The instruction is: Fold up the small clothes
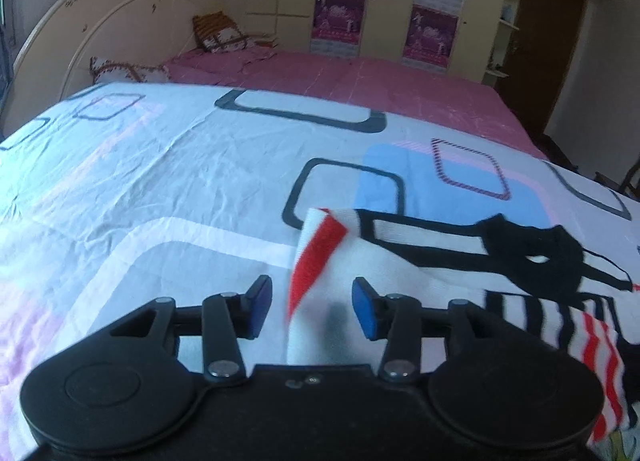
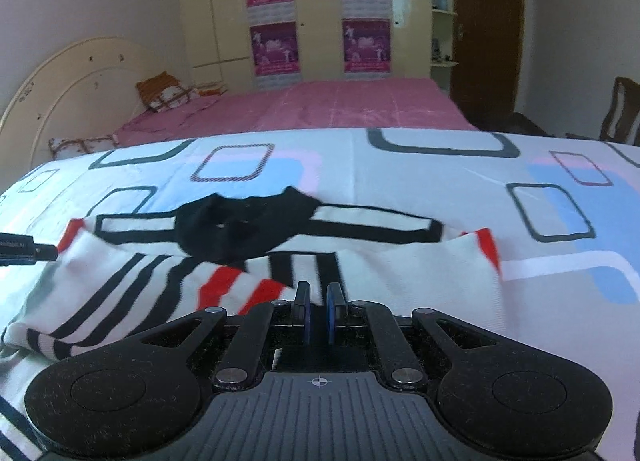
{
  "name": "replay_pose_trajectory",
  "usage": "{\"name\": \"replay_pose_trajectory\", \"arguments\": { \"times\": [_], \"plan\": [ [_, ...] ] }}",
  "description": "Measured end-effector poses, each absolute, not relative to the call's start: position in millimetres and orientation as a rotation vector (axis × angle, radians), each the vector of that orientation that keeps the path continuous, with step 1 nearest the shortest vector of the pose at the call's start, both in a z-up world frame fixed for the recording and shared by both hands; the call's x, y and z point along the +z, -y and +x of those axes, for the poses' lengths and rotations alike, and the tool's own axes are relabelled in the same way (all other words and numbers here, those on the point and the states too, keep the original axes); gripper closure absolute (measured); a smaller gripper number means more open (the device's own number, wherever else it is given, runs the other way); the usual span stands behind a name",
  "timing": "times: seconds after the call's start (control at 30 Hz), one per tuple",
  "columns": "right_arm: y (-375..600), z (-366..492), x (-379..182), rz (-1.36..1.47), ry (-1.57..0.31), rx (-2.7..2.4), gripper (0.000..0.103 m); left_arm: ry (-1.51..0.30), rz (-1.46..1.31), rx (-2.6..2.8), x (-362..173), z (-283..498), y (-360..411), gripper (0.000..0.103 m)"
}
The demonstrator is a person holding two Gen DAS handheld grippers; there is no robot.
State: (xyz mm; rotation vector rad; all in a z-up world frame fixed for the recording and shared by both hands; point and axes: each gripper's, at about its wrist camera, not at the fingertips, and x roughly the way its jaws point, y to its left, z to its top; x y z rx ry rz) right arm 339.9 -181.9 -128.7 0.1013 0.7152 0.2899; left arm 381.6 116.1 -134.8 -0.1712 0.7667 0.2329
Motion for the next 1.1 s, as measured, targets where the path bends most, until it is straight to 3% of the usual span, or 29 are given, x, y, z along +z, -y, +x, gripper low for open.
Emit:
{"name": "replay_pose_trajectory", "arguments": {
  "times": [0.17, 0.2, 0.23, 0.27, 0.3, 0.4, 0.5, 0.53, 0.73, 1.1],
  "plan": [
    [175, 339, -128, 0.099, -0.722, 0.308, 0.094, -0.759, -0.150, 0.182, -125, 365, -98, 0.054],
    [174, 338, -127, 0.099, -0.721, 0.309, 0.081, -0.761, -0.147, 0.171, -124, 362, -94, 0.054],
    [173, 337, -127, 0.101, -0.716, 0.314, 0.050, -0.764, -0.147, 0.159, -123, 358, -90, 0.053],
    [173, 335, -126, 0.103, -0.706, 0.315, 0.038, -0.767, -0.146, 0.146, -123, 354, -86, 0.053],
    [172, 332, -125, 0.100, -0.687, 0.323, 0.035, -0.772, -0.142, 0.131, -123, 350, -82, 0.052],
    [168, 327, -123, 0.081, -0.682, 0.333, 0.035, -0.791, -0.129, 0.102, -127, 341, -73, 0.052],
    [165, 326, -126, 0.061, -0.705, 0.335, 0.060, -0.816, -0.122, 0.095, -135, 333, -65, 0.052],
    [165, 325, -128, 0.054, -0.715, 0.340, 0.063, -0.830, -0.120, 0.094, -140, 330, -64, 0.051],
    [164, 323, -155, -0.057, -0.807, 0.336, 0.064, -0.843, -0.054, 0.096, -163, 318, -59, 0.050],
    [187, 318, -168, -0.079, -0.782, 0.323, 0.064, -0.850, -0.031, 0.136, -166, 320, -51, 0.050]
  ]
}}
